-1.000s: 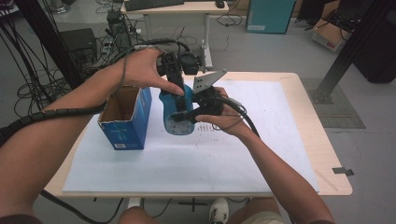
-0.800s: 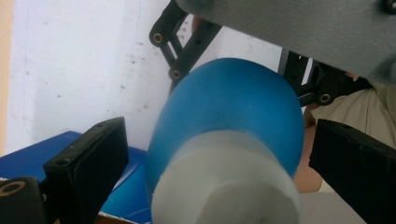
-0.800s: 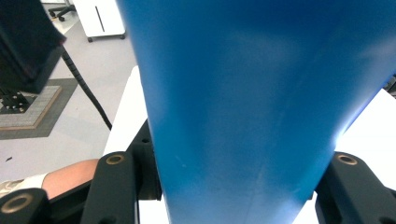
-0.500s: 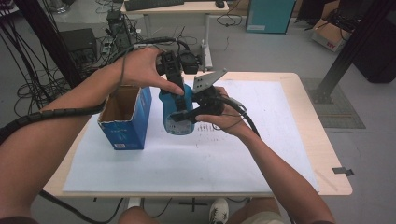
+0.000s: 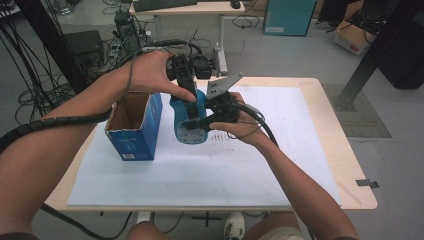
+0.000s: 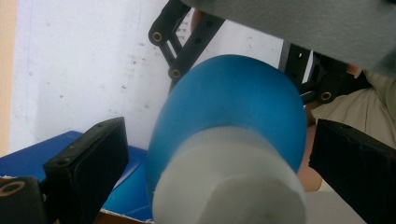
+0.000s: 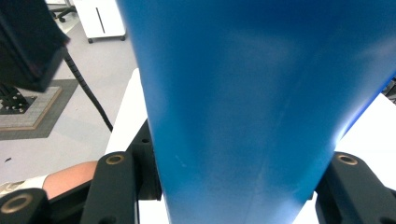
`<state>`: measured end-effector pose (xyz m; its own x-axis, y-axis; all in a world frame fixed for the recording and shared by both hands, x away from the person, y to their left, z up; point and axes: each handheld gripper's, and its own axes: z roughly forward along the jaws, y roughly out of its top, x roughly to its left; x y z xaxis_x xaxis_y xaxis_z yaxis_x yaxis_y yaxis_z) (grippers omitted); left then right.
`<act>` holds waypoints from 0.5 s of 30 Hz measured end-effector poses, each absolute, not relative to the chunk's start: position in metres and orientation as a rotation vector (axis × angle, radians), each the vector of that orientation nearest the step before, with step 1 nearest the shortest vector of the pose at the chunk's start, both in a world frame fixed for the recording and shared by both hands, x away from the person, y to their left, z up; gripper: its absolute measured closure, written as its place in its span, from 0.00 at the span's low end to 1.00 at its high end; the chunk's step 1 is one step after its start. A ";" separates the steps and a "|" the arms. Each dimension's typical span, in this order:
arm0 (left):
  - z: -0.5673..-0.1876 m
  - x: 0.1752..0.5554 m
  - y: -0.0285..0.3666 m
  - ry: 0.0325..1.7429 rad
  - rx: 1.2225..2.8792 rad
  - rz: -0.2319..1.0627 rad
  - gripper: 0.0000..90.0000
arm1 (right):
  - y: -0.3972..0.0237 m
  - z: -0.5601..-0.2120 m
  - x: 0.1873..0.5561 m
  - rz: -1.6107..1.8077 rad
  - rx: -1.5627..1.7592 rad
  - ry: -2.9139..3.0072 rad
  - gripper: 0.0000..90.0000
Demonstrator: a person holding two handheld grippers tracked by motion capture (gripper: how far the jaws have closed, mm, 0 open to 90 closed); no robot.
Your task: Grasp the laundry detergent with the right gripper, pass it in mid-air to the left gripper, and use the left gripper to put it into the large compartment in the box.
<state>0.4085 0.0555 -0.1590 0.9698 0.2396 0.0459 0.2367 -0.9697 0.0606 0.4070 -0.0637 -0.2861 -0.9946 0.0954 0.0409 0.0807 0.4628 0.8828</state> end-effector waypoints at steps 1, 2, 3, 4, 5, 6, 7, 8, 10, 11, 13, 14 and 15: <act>-0.158 0.409 0.055 0.370 3.065 0.072 0.06 | -0.063 -0.286 0.407 1.616 0.154 2.673 0.49; -0.158 0.409 0.055 0.370 3.066 0.073 0.06 | -0.063 -0.286 0.407 1.618 0.153 2.675 0.49; -0.158 0.409 0.055 0.370 3.067 0.073 0.06 | -0.064 -0.286 0.407 1.619 0.150 2.678 0.49; -0.158 0.408 0.055 0.368 3.065 0.086 0.06 | -0.064 -0.286 0.408 1.620 0.149 2.677 0.49; -0.158 0.408 0.055 0.368 3.065 0.086 0.06 | -0.064 -0.286 0.408 1.620 0.149 2.677 0.49; -0.157 0.409 0.055 0.367 3.068 0.072 0.06 | -0.064 -0.286 0.407 1.617 0.149 2.675 0.49; -0.157 0.408 0.055 0.375 3.061 0.085 0.06 | -0.064 -0.286 0.407 1.617 0.150 2.675 0.49; -0.157 0.408 0.055 0.374 3.065 0.079 0.06 | -0.064 -0.285 0.407 1.618 0.152 2.677 0.49; -0.156 0.408 0.055 0.373 3.065 0.082 0.06 | -0.063 -0.286 0.410 1.641 0.105 2.652 0.49; -0.156 0.408 0.055 0.371 3.069 0.084 0.06 | -0.064 -0.285 0.409 1.640 0.109 2.656 0.49; -0.157 0.408 0.054 0.370 3.068 0.081 0.06 | -0.064 -0.285 0.409 1.638 0.114 2.657 0.49; -0.157 0.408 0.054 0.370 3.068 0.081 0.06 | -0.064 -0.285 0.409 1.638 0.114 2.657 0.49; -0.157 0.408 0.054 0.366 3.070 0.089 0.06 | -0.065 -0.284 0.407 1.619 0.152 2.674 0.49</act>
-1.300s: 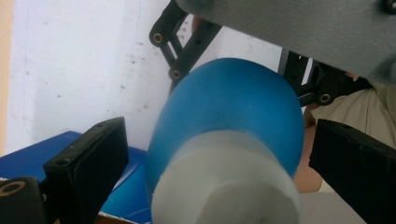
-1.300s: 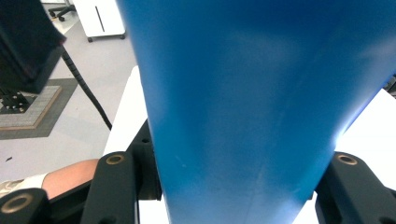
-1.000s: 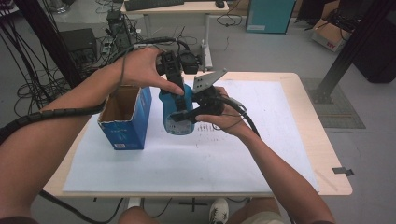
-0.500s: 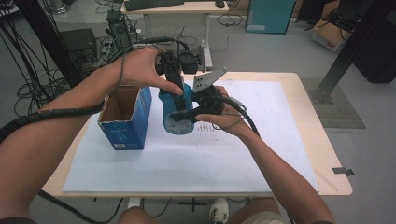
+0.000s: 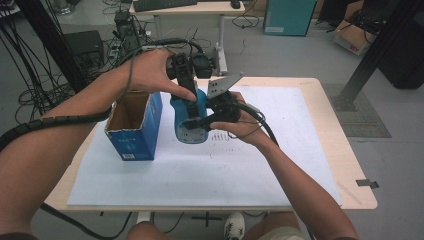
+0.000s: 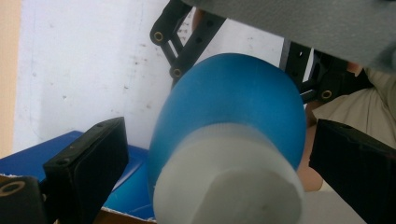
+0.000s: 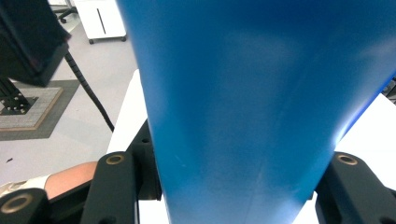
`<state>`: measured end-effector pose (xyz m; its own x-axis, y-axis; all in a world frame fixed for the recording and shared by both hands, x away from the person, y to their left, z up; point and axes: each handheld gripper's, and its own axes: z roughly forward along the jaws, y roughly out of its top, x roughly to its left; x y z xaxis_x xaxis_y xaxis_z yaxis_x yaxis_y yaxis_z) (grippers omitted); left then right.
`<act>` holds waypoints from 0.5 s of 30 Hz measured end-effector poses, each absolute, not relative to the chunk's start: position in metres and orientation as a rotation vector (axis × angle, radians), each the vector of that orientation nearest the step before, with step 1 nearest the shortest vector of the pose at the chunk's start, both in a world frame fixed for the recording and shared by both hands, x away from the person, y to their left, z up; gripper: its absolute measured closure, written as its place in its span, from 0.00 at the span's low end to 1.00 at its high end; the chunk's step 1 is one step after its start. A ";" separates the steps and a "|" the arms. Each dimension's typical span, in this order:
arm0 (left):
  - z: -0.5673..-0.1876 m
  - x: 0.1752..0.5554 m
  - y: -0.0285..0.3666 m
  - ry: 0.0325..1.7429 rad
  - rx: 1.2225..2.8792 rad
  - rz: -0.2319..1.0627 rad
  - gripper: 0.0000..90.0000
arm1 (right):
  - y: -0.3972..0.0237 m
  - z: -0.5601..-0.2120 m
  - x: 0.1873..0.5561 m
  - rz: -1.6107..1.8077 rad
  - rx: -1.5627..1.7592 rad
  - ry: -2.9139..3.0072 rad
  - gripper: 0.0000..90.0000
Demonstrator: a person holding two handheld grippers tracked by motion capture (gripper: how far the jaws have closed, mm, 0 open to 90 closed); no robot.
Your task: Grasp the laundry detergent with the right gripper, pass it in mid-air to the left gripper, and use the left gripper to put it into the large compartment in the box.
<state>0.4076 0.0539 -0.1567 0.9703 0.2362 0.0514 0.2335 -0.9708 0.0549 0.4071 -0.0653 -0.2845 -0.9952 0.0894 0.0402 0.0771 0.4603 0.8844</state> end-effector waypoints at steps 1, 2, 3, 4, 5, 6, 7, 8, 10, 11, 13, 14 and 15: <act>-0.157 0.408 0.054 0.362 3.072 0.090 0.06 | -0.065 -0.284 0.407 1.620 0.153 2.673 0.49; -0.157 0.408 0.053 0.361 3.070 0.084 0.06 | -0.065 -0.284 0.407 1.620 0.154 2.673 0.49; -0.157 0.408 0.053 0.361 3.070 0.084 0.06 | -0.065 -0.284 0.407 1.620 0.154 2.673 0.49; -0.157 0.407 0.053 0.363 3.075 0.081 0.06 | -0.065 -0.284 0.406 1.621 0.155 2.673 0.49; -0.157 0.407 0.053 0.367 3.074 0.085 0.06 | -0.066 -0.284 0.406 1.622 0.153 2.670 0.49; -0.157 0.407 0.052 0.353 3.081 0.081 0.06 | -0.065 -0.284 0.406 1.623 0.149 2.667 0.49; -0.157 0.407 0.052 0.353 3.081 0.082 0.06 | -0.066 -0.283 0.407 1.622 0.146 2.667 0.49; -0.157 0.407 0.052 0.353 3.081 0.085 0.06 | -0.066 -0.283 0.406 1.624 0.147 2.667 0.49; -0.157 0.407 0.052 0.355 3.080 0.089 0.06 | -0.066 -0.283 0.406 1.627 0.150 2.664 0.49; -0.157 0.407 0.052 0.356 3.082 0.092 0.06 | -0.066 -0.283 0.406 1.626 0.150 2.664 0.49; -0.157 0.407 0.051 0.354 3.088 0.082 0.06 | -0.066 -0.282 0.406 1.627 0.155 2.668 0.49; -0.158 0.408 0.051 0.349 3.089 0.083 0.06 | -0.066 -0.282 0.406 1.625 0.156 2.669 0.49; -0.158 0.407 0.051 0.358 3.083 0.091 0.06 | -0.066 -0.282 0.405 1.623 0.157 2.670 0.49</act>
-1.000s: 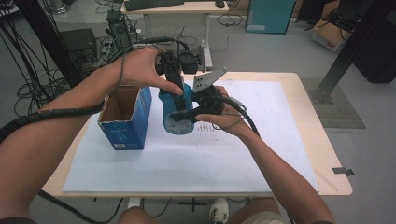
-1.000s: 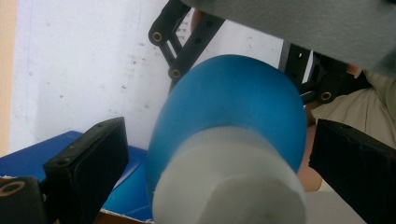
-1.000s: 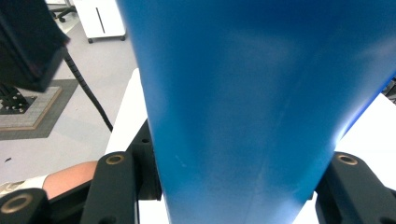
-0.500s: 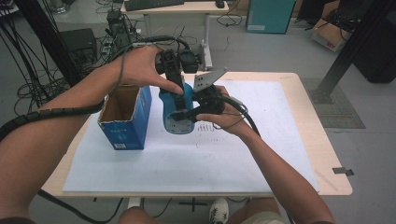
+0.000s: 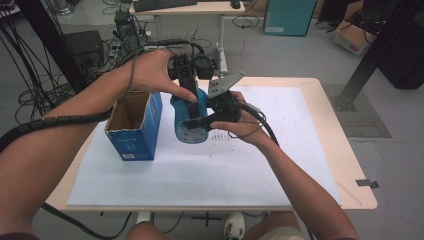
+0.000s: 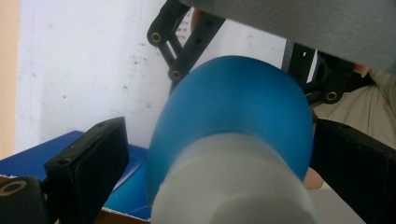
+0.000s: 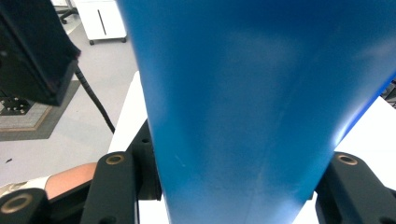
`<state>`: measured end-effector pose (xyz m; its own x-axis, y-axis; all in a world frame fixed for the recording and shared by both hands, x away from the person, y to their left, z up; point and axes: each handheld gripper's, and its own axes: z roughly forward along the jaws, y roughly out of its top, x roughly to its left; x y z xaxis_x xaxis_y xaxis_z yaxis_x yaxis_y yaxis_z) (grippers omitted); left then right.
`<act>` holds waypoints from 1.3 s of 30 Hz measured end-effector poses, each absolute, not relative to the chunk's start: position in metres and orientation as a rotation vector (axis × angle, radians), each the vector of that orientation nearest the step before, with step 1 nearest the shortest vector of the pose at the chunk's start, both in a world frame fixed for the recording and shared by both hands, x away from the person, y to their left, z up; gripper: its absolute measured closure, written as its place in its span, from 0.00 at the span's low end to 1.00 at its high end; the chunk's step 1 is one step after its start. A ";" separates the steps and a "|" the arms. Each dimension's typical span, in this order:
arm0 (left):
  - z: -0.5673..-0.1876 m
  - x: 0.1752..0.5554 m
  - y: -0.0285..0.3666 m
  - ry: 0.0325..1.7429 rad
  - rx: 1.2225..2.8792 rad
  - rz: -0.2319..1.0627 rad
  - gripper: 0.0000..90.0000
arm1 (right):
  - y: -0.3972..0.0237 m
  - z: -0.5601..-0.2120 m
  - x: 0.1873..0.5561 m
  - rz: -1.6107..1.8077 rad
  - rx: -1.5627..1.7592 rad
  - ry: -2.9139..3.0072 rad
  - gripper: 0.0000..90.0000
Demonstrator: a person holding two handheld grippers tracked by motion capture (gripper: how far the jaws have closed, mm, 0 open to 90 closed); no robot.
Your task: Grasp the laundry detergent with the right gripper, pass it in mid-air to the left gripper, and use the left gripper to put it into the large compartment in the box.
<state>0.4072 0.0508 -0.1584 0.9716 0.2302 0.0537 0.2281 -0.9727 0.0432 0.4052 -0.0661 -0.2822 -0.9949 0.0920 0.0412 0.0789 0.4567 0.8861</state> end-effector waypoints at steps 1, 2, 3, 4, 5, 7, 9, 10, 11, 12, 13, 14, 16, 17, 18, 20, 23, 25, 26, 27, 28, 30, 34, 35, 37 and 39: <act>-0.159 0.407 0.051 0.361 3.083 0.087 0.06 | -0.066 -0.282 0.405 1.622 0.155 2.670 0.49; -0.159 0.407 0.051 0.359 3.084 0.090 0.06 | -0.066 -0.282 0.405 1.624 0.156 2.673 0.49; -0.159 0.407 0.051 0.359 3.086 0.090 0.06 | -0.066 -0.282 0.405 1.620 0.158 2.675 0.49; -0.159 0.407 0.051 0.358 3.087 0.088 0.06 | -0.066 -0.282 0.405 1.620 0.157 2.673 0.49; -0.159 0.407 0.051 0.355 3.089 0.084 0.06 | -0.066 -0.282 0.405 1.619 0.156 2.673 0.49; -0.159 0.407 0.051 0.356 3.084 0.088 0.06 | -0.066 -0.282 0.405 1.621 0.156 2.672 0.49; -0.159 0.407 0.051 0.353 3.087 0.087 0.06 | -0.067 -0.282 0.405 1.622 0.158 2.672 0.49; -0.159 0.407 0.051 0.353 3.087 0.087 0.06 | -0.067 -0.282 0.405 1.624 0.162 2.673 0.49; -0.159 0.408 0.051 0.353 3.089 0.085 0.06 | -0.067 -0.282 0.405 1.623 0.162 2.672 0.49; -0.159 0.408 0.051 0.353 3.089 0.085 0.06 | -0.066 -0.282 0.405 1.622 0.163 2.672 0.49; -0.159 0.408 0.051 0.353 3.089 0.085 0.06 | -0.066 -0.282 0.405 1.621 0.164 2.674 0.49; -0.159 0.408 0.051 0.352 3.091 0.086 0.06 | -0.066 -0.282 0.405 1.621 0.164 2.674 0.49; -0.159 0.408 0.051 0.359 3.085 0.082 0.06 | -0.066 -0.282 0.405 1.621 0.163 2.674 0.49; -0.159 0.408 0.051 0.357 3.085 0.090 0.06 | -0.066 -0.282 0.405 1.621 0.163 2.673 0.49; -0.159 0.409 0.051 0.354 3.088 0.089 0.06 | -0.066 -0.282 0.405 1.620 0.162 2.672 0.49; -0.159 0.409 0.051 0.353 3.093 0.085 0.06 | -0.066 -0.282 0.406 1.621 0.160 2.669 0.49; -0.159 0.409 0.050 0.354 3.092 0.090 0.06 | -0.066 -0.282 0.406 1.624 0.164 2.667 0.49; -0.160 0.409 0.050 0.355 3.094 0.091 0.07 | -0.066 -0.282 0.406 1.626 0.167 2.670 0.49; -0.159 0.410 0.050 0.349 3.100 0.087 0.07 | -0.066 -0.282 0.406 1.626 0.170 2.673 0.49; -0.159 0.410 0.050 0.349 3.100 0.087 0.07 | -0.066 -0.282 0.406 1.626 0.170 2.673 0.49; -0.160 0.410 0.050 0.346 3.100 0.079 0.07 | -0.067 -0.282 0.406 1.626 0.170 2.671 0.49; -0.160 0.410 0.050 0.344 3.100 0.081 0.07 | -0.067 -0.282 0.406 1.627 0.168 2.669 0.49; -0.159 0.409 0.049 0.344 3.101 0.083 0.07 | -0.068 -0.281 0.406 1.635 0.173 2.664 0.49; -0.159 0.409 0.049 0.344 3.101 0.087 0.07 | -0.068 -0.281 0.406 1.636 0.172 2.664 0.49; -0.158 0.409 0.048 0.346 3.099 0.087 0.07 | -0.068 -0.281 0.406 1.639 0.169 2.661 0.49; -0.158 0.409 0.048 0.345 3.100 0.086 0.07 | -0.068 -0.281 0.406 1.641 0.167 2.660 0.49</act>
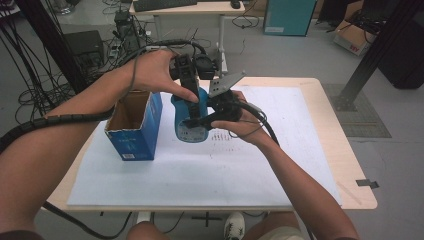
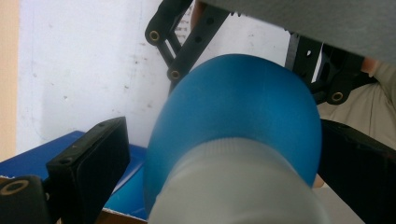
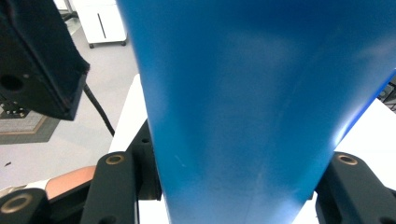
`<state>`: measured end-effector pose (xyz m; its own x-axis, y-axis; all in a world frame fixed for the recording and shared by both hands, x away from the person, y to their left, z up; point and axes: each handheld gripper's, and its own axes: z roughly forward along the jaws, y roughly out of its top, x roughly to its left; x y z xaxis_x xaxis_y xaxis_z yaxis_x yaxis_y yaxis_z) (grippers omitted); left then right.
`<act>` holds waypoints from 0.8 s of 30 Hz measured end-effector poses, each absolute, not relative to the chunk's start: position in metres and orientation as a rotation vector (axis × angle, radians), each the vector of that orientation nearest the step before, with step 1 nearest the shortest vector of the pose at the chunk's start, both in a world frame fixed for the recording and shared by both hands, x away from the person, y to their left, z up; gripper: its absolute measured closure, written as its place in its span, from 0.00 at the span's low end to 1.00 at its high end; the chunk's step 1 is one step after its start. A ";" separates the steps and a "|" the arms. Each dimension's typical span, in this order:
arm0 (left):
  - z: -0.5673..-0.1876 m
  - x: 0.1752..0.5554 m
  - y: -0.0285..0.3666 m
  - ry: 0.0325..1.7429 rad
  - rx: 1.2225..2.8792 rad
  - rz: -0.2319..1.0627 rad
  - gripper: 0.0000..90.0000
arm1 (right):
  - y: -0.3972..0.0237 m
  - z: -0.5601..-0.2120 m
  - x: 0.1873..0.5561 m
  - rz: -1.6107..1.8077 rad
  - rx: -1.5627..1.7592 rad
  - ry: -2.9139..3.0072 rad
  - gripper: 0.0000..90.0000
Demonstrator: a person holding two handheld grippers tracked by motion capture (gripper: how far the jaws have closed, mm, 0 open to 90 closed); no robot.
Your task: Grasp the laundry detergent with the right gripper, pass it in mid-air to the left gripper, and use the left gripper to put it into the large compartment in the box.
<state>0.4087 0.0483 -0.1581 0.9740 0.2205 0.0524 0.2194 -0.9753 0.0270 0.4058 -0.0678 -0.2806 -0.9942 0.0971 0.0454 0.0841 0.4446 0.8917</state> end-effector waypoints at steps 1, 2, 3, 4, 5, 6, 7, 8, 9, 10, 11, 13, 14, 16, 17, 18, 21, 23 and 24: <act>-0.158 0.408 0.048 0.345 3.097 0.089 0.07 | -0.068 -0.280 0.406 1.640 0.166 2.661 0.49; -0.158 0.408 0.048 0.345 3.097 0.089 0.07 | -0.068 -0.280 0.406 1.640 0.166 2.661 0.49; -0.157 0.408 0.048 0.345 3.099 0.089 0.07 | -0.068 -0.280 0.406 1.640 0.165 2.661 0.49; -0.157 0.408 0.048 0.345 3.101 0.086 0.07 | -0.068 -0.280 0.405 1.638 0.164 2.662 0.49; -0.157 0.408 0.048 0.344 3.100 0.091 0.07 | -0.068 -0.280 0.405 1.638 0.163 2.661 0.49; -0.157 0.408 0.048 0.343 3.099 0.092 0.07 | -0.068 -0.280 0.405 1.638 0.162 2.661 0.49; -0.156 0.408 0.048 0.343 3.100 0.090 0.07 | -0.068 -0.280 0.405 1.640 0.161 2.660 0.49; -0.156 0.408 0.048 0.343 3.100 0.090 0.07 | -0.068 -0.280 0.405 1.640 0.161 2.660 0.49; -0.156 0.408 0.049 0.344 3.099 0.090 0.07 | -0.068 -0.279 0.405 1.638 0.163 2.659 0.49; -0.157 0.408 0.049 0.344 3.099 0.091 0.07 | -0.068 -0.279 0.405 1.637 0.163 2.659 0.49; -0.157 0.408 0.049 0.343 3.101 0.092 0.07 | -0.068 -0.279 0.405 1.639 0.162 2.660 0.49; -0.157 0.408 0.049 0.343 3.101 0.093 0.07 | -0.067 -0.280 0.405 1.639 0.164 2.660 0.49; -0.157 0.408 0.049 0.344 3.099 0.091 0.07 | -0.067 -0.280 0.405 1.638 0.162 2.660 0.49; -0.157 0.408 0.050 0.346 3.095 0.095 0.07 | -0.067 -0.280 0.405 1.635 0.162 2.663 0.49; -0.157 0.408 0.050 0.346 3.099 0.088 0.07 | -0.067 -0.279 0.404 1.634 0.165 2.667 0.49; -0.157 0.408 0.050 0.345 3.101 0.090 0.07 | -0.067 -0.279 0.404 1.632 0.166 2.667 0.49; -0.157 0.408 0.049 0.346 3.099 0.091 0.07 | -0.067 -0.279 0.404 1.632 0.167 2.667 0.49; -0.158 0.407 0.049 0.349 3.093 0.099 0.07 | -0.067 -0.279 0.404 1.632 0.169 2.668 0.49; -0.157 0.408 0.049 0.344 3.095 0.104 0.08 | -0.067 -0.279 0.404 1.633 0.169 2.668 0.49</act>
